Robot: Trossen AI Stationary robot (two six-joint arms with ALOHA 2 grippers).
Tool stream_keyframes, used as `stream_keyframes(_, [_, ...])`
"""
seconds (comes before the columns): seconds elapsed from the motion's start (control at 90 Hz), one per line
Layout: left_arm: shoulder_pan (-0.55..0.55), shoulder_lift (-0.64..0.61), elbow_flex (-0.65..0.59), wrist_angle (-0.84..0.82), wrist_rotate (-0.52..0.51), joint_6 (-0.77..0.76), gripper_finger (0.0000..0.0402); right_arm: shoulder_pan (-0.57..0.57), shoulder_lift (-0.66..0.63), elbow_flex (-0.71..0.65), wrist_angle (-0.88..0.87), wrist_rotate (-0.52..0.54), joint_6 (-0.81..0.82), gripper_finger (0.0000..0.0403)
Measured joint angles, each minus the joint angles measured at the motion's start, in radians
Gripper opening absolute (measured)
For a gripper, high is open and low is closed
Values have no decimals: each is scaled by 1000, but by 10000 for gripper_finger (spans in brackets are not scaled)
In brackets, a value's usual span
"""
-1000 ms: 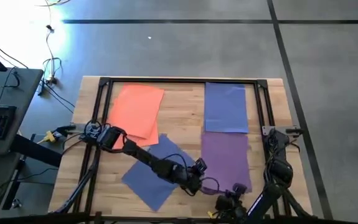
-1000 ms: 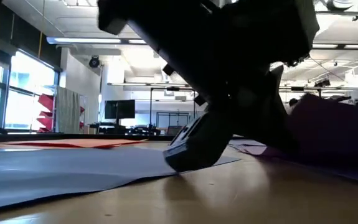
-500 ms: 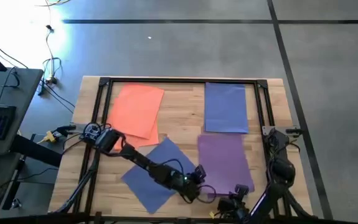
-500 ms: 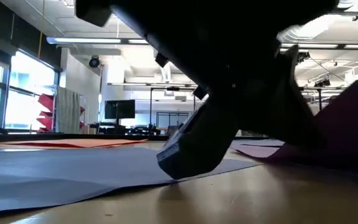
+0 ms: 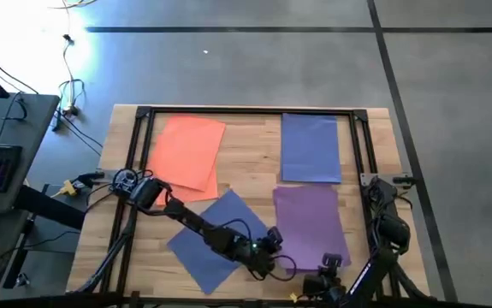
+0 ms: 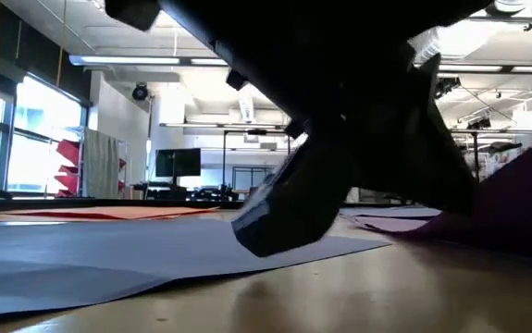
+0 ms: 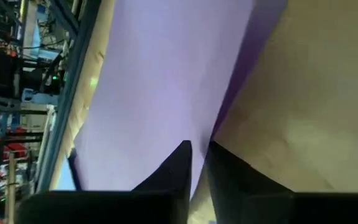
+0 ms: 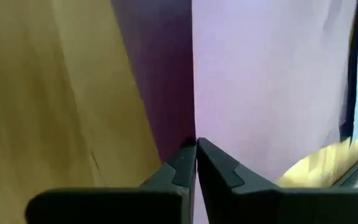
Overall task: Organize paper
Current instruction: Stack the purple paper on top of the purple paper
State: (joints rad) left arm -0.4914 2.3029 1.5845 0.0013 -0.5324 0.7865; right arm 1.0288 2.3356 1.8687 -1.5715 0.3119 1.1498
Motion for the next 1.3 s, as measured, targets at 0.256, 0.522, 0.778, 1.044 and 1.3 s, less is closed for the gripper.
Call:
stream_keyframes(0.256, [-7,-45,1,-150,-47,-94,74,23,0,0,0,-75,-119,0])
stream_keyframes(0.522, [-2,-45,1,-311,-201,-193,69,29,0,0,0,-34,-164,0])
stream_keyframes(0.778, [-16,-45,1,-482,-256,-330,54,25,0,-16,1,139,-455,0])
stream_keyframes(1.044, [33,-45,1,-494,-256,-370,44,25,0,-19,0,74,-400,0])
stream_keyframes(1.3, [133,-44,1,-367,-50,-322,41,100,0,-19,1,-33,-36,0])
